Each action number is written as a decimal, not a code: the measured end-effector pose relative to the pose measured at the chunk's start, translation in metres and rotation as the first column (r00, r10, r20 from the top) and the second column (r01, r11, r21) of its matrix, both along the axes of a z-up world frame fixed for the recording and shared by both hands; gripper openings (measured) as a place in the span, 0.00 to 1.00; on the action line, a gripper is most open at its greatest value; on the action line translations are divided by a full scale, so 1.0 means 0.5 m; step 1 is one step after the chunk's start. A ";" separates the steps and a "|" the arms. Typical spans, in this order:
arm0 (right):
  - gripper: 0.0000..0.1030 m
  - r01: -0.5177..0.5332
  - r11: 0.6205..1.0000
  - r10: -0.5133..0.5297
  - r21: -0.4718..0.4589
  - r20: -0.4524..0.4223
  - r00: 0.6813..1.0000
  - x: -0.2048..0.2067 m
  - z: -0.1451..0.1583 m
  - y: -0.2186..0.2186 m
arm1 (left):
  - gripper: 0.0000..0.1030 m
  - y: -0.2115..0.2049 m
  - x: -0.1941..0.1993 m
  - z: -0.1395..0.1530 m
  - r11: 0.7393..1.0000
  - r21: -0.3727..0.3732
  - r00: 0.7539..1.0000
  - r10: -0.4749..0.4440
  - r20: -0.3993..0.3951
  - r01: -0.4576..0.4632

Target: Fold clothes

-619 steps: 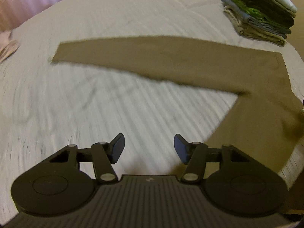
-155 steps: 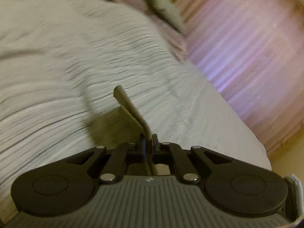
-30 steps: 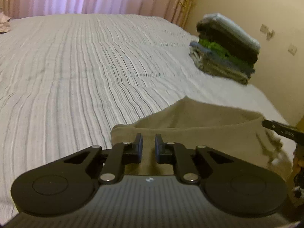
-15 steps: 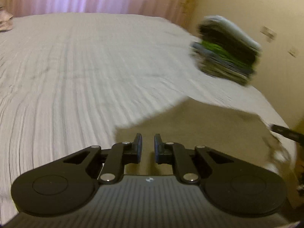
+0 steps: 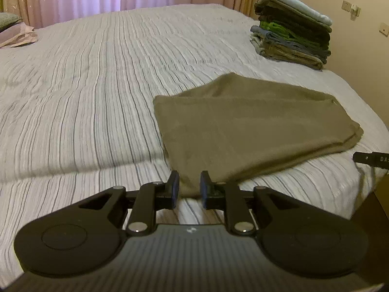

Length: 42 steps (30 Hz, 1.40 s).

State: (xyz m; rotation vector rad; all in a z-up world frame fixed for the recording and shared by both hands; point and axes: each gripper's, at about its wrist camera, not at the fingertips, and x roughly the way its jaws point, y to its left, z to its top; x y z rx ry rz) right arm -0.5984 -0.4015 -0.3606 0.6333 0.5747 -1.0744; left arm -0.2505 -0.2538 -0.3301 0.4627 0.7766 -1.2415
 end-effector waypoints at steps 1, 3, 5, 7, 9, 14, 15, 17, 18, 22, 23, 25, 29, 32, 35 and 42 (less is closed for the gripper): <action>0.77 0.004 1.000 -0.004 0.009 0.009 1.000 0.001 0.009 0.020 | 0.21 0.010 -0.003 0.002 1.000 0.011 1.000 0.002 -0.010 -0.002; 0.80 -0.014 1.000 0.014 0.002 0.013 1.000 0.005 0.024 0.052 | 0.23 0.026 -0.017 0.004 1.000 0.023 1.000 0.002 -0.021 -0.001; 0.80 -0.034 0.999 0.034 -0.002 0.006 0.999 0.010 0.034 0.082 | 0.28 0.045 -0.033 0.011 1.000 0.028 1.000 -0.003 -0.018 0.004; 0.80 -0.041 0.999 0.041 0.000 0.002 0.999 0.012 0.043 0.113 | 0.31 0.065 -0.047 0.019 1.000 0.029 1.000 -0.008 -0.015 0.008; 0.80 -0.043 0.999 0.043 0.000 0.002 0.999 0.013 0.051 0.138 | 0.32 0.086 -0.060 0.032 1.000 0.018 1.000 -0.020 -0.008 0.020; 0.80 -0.032 0.999 0.032 -0.018 0.007 0.999 0.008 0.079 0.183 | 0.38 0.127 -0.087 0.068 1.000 -0.017 0.999 -0.024 0.037 0.025; 0.80 -0.029 0.999 0.029 -0.025 0.006 1.000 0.006 0.085 0.192 | 0.39 0.133 -0.091 0.075 0.999 -0.022 0.999 -0.023 0.049 0.024; 0.80 -0.025 0.999 0.025 -0.034 0.009 1.000 0.001 0.093 0.210 | 0.42 0.148 -0.098 0.084 0.999 -0.027 0.998 -0.019 0.064 0.021; 0.80 -0.023 0.999 0.024 -0.038 0.011 1.000 -0.002 0.096 0.219 | 0.43 0.156 -0.102 0.089 0.999 -0.030 0.997 -0.015 0.069 0.017; 0.80 -0.022 0.999 0.022 -0.049 0.015 1.000 -0.010 0.104 0.250 | 0.47 0.186 -0.110 0.099 0.999 -0.041 0.997 -0.008 0.081 0.012; 0.80 -0.021 0.998 0.022 -0.052 0.014 1.000 -0.012 0.105 0.257 | 0.49 0.193 -0.112 0.100 0.999 -0.043 0.996 -0.006 0.085 0.010; 0.80 -0.020 0.998 0.020 -0.058 0.013 1.000 -0.014 0.108 0.268 | 0.50 0.206 -0.116 0.104 0.999 -0.046 0.996 -0.003 0.091 0.007; 0.80 -0.016 0.997 0.017 -0.073 0.013 1.000 -0.018 0.115 0.288 | 0.51 0.230 -0.124 0.112 0.998 -0.060 0.994 0.000 0.105 0.006; 0.80 -0.015 0.996 0.016 -0.087 0.019 1.000 -0.022 0.122 0.302 | 0.52 0.246 -0.129 0.119 0.997 -0.072 0.993 0.006 0.118 0.003; 0.80 -0.015 0.995 0.018 -0.097 0.022 1.000 -0.025 0.127 0.315 | 0.53 0.262 -0.132 0.126 0.996 -0.086 0.992 0.012 0.127 -0.001; 0.80 -0.020 0.993 0.025 -0.120 0.040 0.999 -0.025 0.136 0.330 | 0.55 0.250 -0.131 0.123 0.997 -0.080 0.992 0.006 0.127 0.004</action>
